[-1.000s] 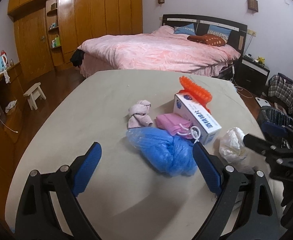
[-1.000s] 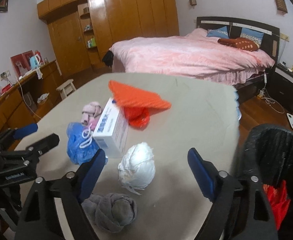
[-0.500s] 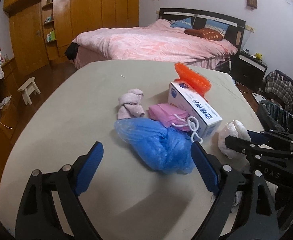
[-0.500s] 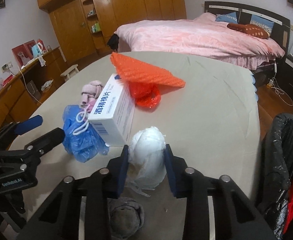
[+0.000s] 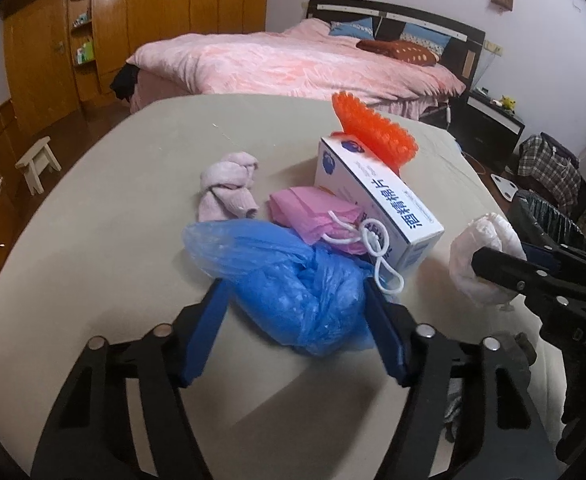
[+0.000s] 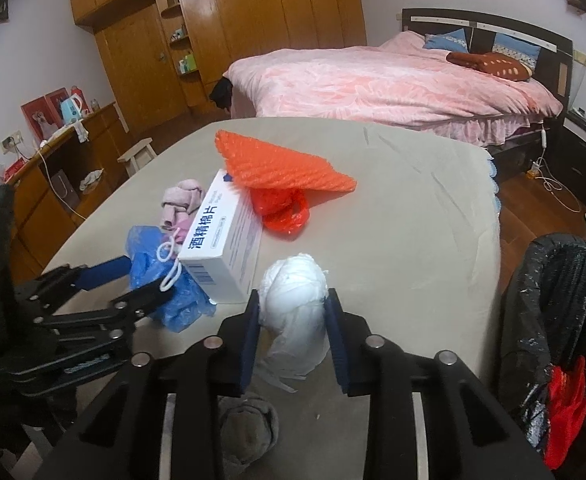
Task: Collect trash
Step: 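Grasp the blue plastic bag with the left tool while the right tool lifts the tissue ball, then carry the blue bag with the left tool while the right tool carries the tissue ball to the bin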
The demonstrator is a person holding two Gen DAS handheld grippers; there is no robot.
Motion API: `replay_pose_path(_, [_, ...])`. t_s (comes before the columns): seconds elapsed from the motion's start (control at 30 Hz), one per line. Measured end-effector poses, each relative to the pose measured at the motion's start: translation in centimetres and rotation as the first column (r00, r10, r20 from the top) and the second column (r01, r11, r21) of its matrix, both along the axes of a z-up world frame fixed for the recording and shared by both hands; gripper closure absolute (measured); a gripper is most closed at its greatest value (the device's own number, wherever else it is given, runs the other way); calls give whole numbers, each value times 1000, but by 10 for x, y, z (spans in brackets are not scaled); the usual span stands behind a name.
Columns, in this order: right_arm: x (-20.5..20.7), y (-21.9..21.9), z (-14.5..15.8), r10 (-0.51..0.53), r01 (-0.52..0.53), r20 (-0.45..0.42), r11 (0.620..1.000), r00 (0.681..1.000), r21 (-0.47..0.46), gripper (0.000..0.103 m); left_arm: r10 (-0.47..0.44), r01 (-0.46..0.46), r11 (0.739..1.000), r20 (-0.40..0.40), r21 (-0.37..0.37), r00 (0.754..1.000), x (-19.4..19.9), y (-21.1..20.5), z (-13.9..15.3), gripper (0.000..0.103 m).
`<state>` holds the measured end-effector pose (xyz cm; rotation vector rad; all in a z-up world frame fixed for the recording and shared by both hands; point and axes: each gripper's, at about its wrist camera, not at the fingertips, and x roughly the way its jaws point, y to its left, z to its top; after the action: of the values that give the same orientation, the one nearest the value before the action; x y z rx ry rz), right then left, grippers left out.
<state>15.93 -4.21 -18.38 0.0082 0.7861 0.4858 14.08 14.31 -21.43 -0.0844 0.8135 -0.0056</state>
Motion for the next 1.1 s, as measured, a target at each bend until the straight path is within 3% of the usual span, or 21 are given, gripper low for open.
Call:
replay_pose_path(0.17, [-3,-2,2,-8,8,0,1000,1000,-2,72,-12,12,1000,4,-7,1000,1,-2,0,62])
replay_pose_path(0.37, [-6,-6,10,-17,17,9,1000,1000,7,72,-12,13,1000,34,-15,999,-8,-2,9,73])
replay_pose_path(1.1, [-34,-19,61,-29,24,109,999,994,47,72,2,-4,1000,164,13,986,-59,-1,78,76])
